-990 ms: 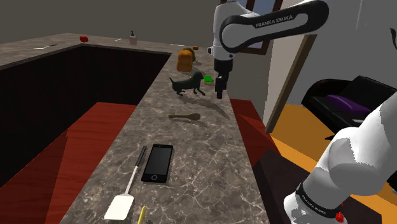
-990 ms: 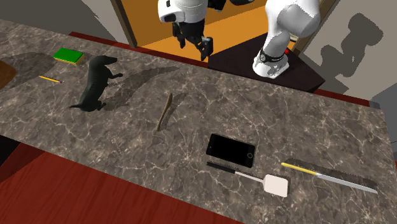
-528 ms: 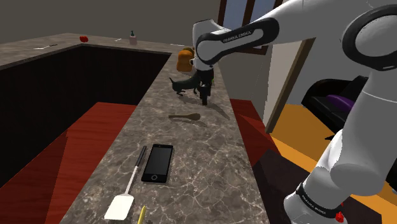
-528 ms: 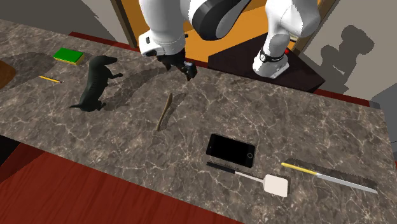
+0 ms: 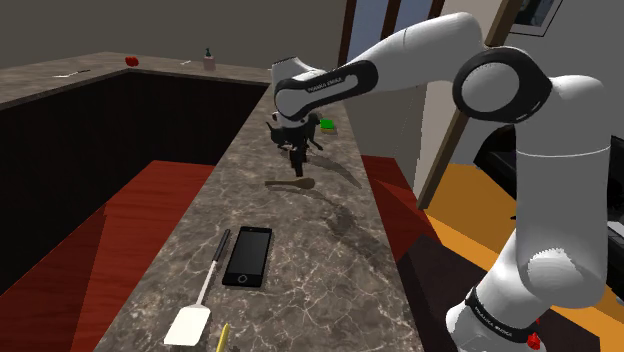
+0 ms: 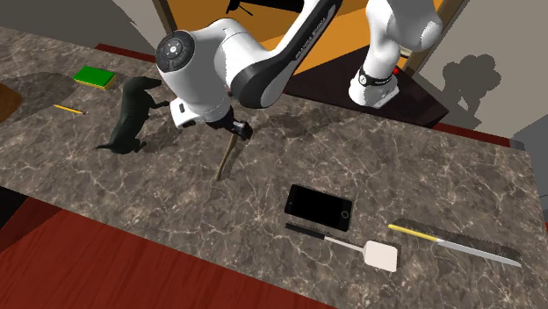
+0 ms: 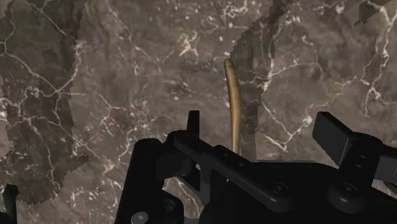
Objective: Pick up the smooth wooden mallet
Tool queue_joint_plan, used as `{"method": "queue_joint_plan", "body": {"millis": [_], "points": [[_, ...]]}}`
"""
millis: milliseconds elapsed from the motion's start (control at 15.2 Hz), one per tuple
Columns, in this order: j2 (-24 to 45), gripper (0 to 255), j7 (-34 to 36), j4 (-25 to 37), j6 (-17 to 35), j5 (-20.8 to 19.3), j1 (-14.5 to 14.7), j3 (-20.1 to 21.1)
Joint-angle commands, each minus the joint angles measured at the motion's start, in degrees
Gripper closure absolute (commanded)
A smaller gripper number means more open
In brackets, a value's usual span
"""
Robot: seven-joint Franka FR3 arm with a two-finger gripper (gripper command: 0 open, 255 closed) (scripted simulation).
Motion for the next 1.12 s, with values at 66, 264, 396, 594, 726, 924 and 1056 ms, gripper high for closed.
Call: {"method": "queue_joint_plan", "body": {"millis": [66, 264, 396, 594, 726, 924, 1056], "points": [[8.1, 0, -1.4, 8.8, -2.1, -0.5, 0.9, 0.5], [10.4, 0, -1.6, 10.2, -1.5, -0.7, 1.1, 0.5], [11.0, 0, -1.5, 9.6, -0.3, -0.7, 1.1, 0.5], [12.0, 0, -1.3, 8.9, 1.4, -0.9, 1.1, 0.5], [12.2, 0, -1.2, 8.7, 1.8, -0.9, 1.1, 0.5], [12.4, 255, -1.2, 8.9, 1.8, -0.9, 1.1, 0.5], [12.5, 255, -1.0, 8.9, 1.8, -0.9, 1.2, 0.5]]}}
